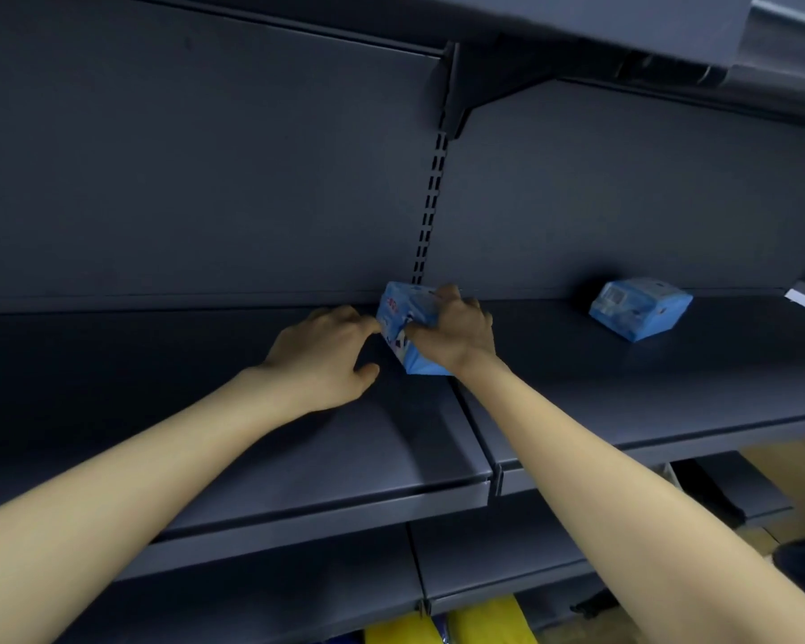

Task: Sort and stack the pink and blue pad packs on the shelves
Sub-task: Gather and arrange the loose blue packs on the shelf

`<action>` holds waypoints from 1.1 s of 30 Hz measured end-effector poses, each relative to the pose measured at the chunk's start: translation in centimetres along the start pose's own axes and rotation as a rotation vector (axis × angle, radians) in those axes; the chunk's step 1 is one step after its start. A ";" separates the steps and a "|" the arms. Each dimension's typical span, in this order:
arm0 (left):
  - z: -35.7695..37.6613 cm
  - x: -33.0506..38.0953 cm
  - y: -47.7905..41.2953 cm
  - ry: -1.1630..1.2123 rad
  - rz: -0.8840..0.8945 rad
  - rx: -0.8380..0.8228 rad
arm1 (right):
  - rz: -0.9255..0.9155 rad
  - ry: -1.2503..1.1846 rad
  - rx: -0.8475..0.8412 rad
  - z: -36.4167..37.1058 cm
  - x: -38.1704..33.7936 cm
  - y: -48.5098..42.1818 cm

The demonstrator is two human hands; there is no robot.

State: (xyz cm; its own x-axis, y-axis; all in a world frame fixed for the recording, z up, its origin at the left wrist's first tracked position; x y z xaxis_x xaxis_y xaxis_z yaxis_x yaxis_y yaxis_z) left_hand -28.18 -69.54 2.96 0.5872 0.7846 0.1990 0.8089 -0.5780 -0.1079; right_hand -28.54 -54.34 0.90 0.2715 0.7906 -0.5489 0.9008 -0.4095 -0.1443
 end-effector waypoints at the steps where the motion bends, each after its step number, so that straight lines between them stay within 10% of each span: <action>1: 0.1 -0.1 -0.1 -0.001 -0.002 0.001 | -0.014 -0.060 0.024 -0.3 0.0 -0.1; 14: -0.6 -3.2 0.3 0.025 -0.083 0.062 | 0.269 -0.942 -0.166 2.0 -0.5 0.7; 33: -2.5 -8.4 5.3 -0.102 -0.103 0.278 | 0.451 -1.019 -0.639 8.0 -6.3 5.3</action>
State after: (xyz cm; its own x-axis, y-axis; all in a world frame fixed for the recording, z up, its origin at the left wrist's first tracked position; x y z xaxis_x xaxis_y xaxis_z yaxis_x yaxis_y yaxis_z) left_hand -28.92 -79.77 3.17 0.4906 0.8623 0.1251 0.8332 -0.4223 -0.3569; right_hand -28.17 -65.20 -2.99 0.4678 -0.1793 -0.8655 0.8761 -0.0352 0.4808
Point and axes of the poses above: each hand's wrist, its own y-axis away from the middle knuckle, its own z-axis out of the palm, x = y × z, the point moved 9 cm from there along -y, towards the middle knuckle, and after that the axes turned 5 degrees about -z, right-handed, at the moved point
